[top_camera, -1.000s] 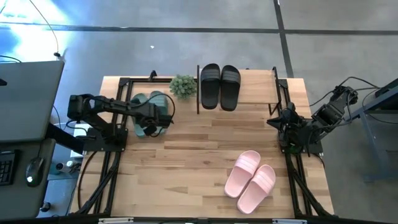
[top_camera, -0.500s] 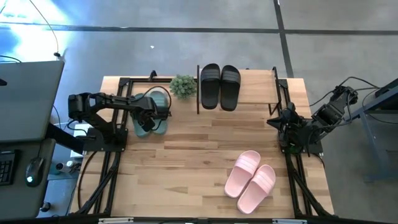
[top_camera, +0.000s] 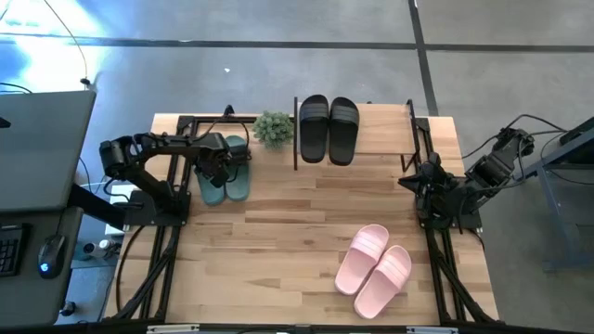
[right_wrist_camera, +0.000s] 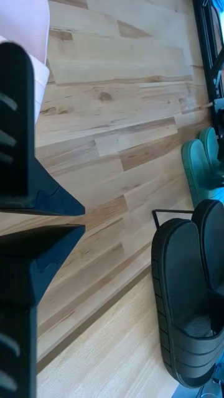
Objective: Pick and place slides into the shelf
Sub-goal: Put the left green slide under the shelf
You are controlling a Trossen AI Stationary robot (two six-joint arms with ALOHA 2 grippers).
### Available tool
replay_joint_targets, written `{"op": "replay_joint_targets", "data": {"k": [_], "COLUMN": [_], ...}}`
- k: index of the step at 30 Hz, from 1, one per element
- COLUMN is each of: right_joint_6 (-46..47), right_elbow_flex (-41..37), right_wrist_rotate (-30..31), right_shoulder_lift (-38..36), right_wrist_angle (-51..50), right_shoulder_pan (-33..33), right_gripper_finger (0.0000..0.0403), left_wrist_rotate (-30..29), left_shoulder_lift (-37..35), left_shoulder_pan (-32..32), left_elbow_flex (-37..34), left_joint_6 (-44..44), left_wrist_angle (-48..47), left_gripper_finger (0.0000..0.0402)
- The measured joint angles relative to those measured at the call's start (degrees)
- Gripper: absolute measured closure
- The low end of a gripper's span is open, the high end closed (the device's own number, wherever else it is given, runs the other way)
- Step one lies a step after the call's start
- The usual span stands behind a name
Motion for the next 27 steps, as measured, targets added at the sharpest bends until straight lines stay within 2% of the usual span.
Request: {"op": "replay_joint_targets", "data": {"k": [7, 14, 19, 27], "right_joint_6": [0.0, 0.0, -0.01, 0.0], "right_elbow_flex": [0.0, 0.0, 0.0, 0.0], "right_wrist_rotate": [-0.02, -0.04, -0.07, -0.09], "right_shoulder_lift": [0.0, 0.01, 0.0, 0.02], "right_wrist_angle": [0.02, 0.02, 0.02, 0.04], "right_shoulder_pan": [0.0, 0.01, 0.02, 0.0], "right_gripper_finger": [0.0379, 0.0379, 0.0379, 0.0379], "left_wrist_rotate": [0.27, 0.62, -0.97, -3.75], "left_shoulder_lift": [0.0, 0.0, 0.0, 0.0], "left_shoulder_pan": [1.47, 1.34, 1.34, 1.34], "left_elbow_flex": [0.0, 0.04, 0.09, 0.13], "left_joint_6": [0.53, 4.43, 6.3, 17.46], "left_wrist_angle": [1.08, 8.78, 8.55, 11.39], "left_gripper_finger": [0.0262, 0.0261, 0.0261, 0.0261]}}
